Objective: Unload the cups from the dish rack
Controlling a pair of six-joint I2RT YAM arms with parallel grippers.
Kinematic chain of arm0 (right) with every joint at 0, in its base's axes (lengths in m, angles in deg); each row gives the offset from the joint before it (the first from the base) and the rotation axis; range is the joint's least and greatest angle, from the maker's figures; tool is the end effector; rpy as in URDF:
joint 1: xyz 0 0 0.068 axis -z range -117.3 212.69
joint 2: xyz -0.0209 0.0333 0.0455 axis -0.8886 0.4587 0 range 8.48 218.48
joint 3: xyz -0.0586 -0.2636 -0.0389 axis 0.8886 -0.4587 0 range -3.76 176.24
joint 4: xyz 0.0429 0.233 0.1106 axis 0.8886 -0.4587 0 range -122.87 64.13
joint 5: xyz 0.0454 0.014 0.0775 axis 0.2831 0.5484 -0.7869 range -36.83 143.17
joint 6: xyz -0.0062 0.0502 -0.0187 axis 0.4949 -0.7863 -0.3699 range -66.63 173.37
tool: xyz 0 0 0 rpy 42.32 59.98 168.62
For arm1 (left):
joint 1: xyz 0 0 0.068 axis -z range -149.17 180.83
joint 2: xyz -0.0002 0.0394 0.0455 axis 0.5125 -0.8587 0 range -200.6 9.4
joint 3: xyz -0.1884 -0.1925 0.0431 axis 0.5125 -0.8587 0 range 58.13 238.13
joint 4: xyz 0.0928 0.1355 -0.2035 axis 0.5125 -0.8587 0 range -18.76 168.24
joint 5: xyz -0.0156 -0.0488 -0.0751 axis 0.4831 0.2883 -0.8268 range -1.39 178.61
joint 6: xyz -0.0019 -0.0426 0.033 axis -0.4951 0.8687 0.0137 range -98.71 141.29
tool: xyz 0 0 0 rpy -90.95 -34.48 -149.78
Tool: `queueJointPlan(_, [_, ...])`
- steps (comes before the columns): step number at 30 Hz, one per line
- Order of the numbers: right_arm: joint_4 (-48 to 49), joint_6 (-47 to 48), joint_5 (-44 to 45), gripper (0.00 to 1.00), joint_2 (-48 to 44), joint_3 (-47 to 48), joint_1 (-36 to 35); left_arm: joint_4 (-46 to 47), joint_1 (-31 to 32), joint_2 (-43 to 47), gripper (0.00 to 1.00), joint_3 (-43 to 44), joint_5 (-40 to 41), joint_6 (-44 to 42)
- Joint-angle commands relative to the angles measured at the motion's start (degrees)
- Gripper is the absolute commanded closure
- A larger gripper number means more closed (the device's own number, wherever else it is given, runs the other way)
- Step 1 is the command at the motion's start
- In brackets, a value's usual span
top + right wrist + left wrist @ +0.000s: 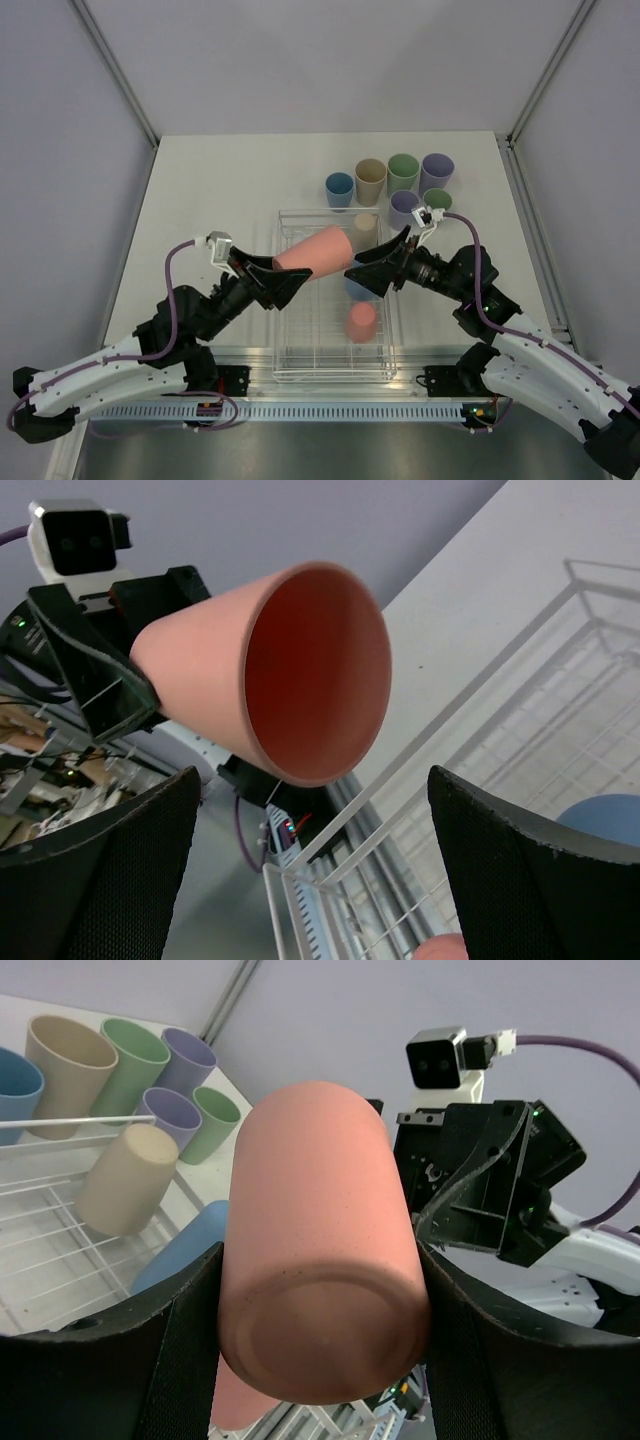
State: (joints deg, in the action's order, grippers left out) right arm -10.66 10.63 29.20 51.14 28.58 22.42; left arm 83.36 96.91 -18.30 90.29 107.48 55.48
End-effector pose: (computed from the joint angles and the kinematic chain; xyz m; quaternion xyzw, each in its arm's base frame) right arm 0.1310 0.1298 0.3166 -0.1387 0.6647 0.5827 0.4465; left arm 0.0642 -0.1161 0.3330 0.0546 0.6467 -0.5104 0.5642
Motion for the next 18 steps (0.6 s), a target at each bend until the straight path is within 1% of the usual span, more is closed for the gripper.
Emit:
queueJointPlan(1, [13.4, -6.7, -8.1, 0.02, -1.1, -0.9, 0.0, 9.0, -1.8, 0.3, 0.98, 0.1, -4.1, 3.8])
queueJointPlan(4, [15.5, -7.8, -9.3, 0.03, -1.0, -1.1, 0.0, 9.6, -4.1, -0.5, 0.98, 0.3, -7.2, 5.3])
queueJointPlan(8, [16.7, -8.3, -9.5, 0.04, -0.5, -1.1, 0.1, 9.3, -6.8, -5.3, 0.98, 1.3, -12.2, 8.2])
queueJointPlan(12, [16.2, -6.7, -9.5, 0.05, 0.1, 0.1, 0.1, 8.9, -9.2, -9.3, 0.98, 1.9, -16.8, 10.6])
queueJointPlan(13, [15.8, -6.3, -9.4, 0.05, 0.2, 0.5, 0.1, 9.3, -9.5, -9.7, 0.98, 1.8, -18.4, 11.4])
queueJointPlan(15, [14.8, -4.8, -9.5, 0.06, 0.7, 1.1, 0.0, 8.7, -10.3, -10.5, 0.98, 2.2, -18.6, 11.6])
queueJointPlan(17, [10.1, -2.7, -8.8, 0.06, 0.9, 2.6, 0.0, 7.0, -11.2, -10.3, 0.98, 2.6, -20.0, 11.3])
queueJointPlan(18, [8.2, 0.3, -8.0, 0.07, 0.5, 3.2, 0.0, 6.2, -11.7, -10.0, 0.98, 3.3, -20.2, 11.2])
